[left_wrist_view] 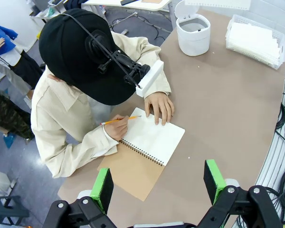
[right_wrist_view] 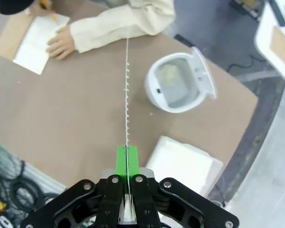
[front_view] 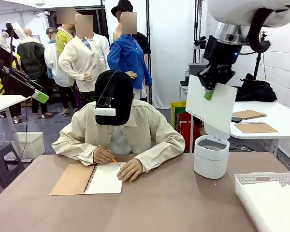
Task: Sort the paper based on its condition.
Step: If a person hands you a paper, place it in the Organizing basket , and if it's crumpled, put it in the Trash can.
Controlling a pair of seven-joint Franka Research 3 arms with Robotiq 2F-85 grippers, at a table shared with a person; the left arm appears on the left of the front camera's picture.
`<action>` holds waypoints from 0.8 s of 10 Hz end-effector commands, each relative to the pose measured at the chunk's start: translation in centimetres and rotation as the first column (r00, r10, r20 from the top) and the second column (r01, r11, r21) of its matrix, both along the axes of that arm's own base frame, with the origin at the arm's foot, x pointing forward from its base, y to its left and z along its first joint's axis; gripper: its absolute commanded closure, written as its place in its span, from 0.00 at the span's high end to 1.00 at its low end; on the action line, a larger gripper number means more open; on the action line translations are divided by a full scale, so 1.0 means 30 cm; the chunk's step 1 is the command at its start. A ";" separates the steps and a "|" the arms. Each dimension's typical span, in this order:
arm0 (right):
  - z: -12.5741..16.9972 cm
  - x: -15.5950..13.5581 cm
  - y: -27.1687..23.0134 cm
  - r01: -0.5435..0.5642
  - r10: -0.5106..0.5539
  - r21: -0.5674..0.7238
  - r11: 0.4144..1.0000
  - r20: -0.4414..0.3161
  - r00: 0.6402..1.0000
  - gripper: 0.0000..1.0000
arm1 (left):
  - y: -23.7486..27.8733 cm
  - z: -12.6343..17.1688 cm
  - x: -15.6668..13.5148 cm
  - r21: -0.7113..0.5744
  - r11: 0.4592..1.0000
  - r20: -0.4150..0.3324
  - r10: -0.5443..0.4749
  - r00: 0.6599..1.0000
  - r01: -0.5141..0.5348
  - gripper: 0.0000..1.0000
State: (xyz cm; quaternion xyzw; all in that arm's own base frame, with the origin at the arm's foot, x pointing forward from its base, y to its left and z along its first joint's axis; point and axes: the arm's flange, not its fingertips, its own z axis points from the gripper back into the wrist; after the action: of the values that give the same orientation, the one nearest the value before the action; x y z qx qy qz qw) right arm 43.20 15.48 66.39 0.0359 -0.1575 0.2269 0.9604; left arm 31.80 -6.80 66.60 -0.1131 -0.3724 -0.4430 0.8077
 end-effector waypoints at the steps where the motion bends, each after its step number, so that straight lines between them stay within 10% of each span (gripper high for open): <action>1: -0.050 -0.044 -0.086 0.059 -0.057 -0.029 0.998 0.063 0.996 0.00 | 0.003 0.001 0.001 -0.003 1.000 0.000 -0.002 1.000 0.002 1.00; 8: -0.069 -0.094 -0.253 0.206 -0.204 -0.054 0.977 0.037 0.978 0.00 | 0.003 0.001 0.001 -0.003 1.000 0.000 -0.002 1.000 0.002 1.00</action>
State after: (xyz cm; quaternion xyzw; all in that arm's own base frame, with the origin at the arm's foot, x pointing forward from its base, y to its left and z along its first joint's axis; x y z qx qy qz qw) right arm 40.51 7.92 64.21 -0.0042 -0.1676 0.1111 0.9796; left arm 31.80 -6.80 66.60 -0.1131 -0.3724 -0.4430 0.8077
